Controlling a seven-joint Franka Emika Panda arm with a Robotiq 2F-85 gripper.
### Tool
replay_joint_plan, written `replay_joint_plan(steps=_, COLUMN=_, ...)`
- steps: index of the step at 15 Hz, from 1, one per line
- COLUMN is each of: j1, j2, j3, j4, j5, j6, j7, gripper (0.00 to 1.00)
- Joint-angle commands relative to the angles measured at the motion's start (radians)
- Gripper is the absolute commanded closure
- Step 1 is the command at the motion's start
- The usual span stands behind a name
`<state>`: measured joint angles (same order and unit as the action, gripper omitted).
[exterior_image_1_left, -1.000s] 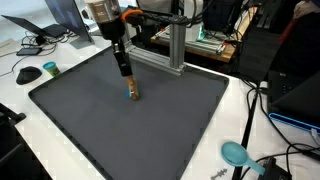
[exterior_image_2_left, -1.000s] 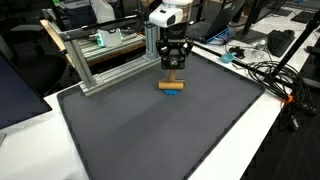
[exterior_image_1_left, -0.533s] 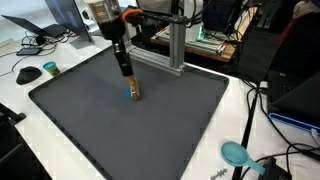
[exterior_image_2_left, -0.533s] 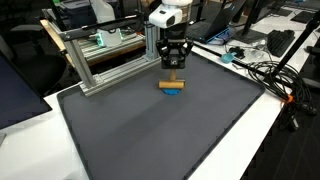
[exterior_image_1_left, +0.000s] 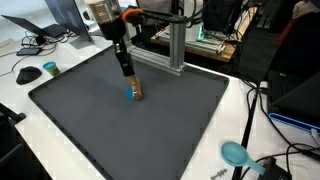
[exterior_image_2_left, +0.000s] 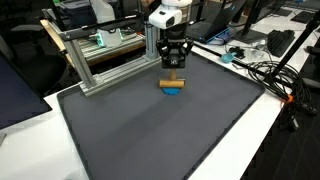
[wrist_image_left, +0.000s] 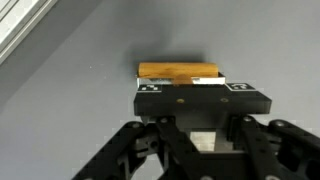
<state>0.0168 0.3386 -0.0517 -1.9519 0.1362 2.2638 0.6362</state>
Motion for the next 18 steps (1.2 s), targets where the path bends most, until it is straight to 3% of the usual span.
replay_joint_plan(steps=1, j1=0.018, j2=0.076, j3=0.01, j4=-0.002, j5=0.037, j6=0.032, j7=0.017, gripper=0.78)
replay_joint_plan(steps=6, j1=0.069, j2=0.063, j3=-0.037, j4=-0.022, j5=-0.121, j6=0.109, j7=0.161, gripper=0.78)
replay_joint_plan(steps=12, j1=0.103, j2=0.065, j3=-0.047, j4=-0.028, j5=-0.244, j6=0.137, j7=0.27, gripper=0.78)
replay_joint_plan(steps=18, j1=0.079, j2=0.058, j3=-0.036, j4=-0.066, j5=-0.207, j6=0.211, j7=0.252, gripper=0.78)
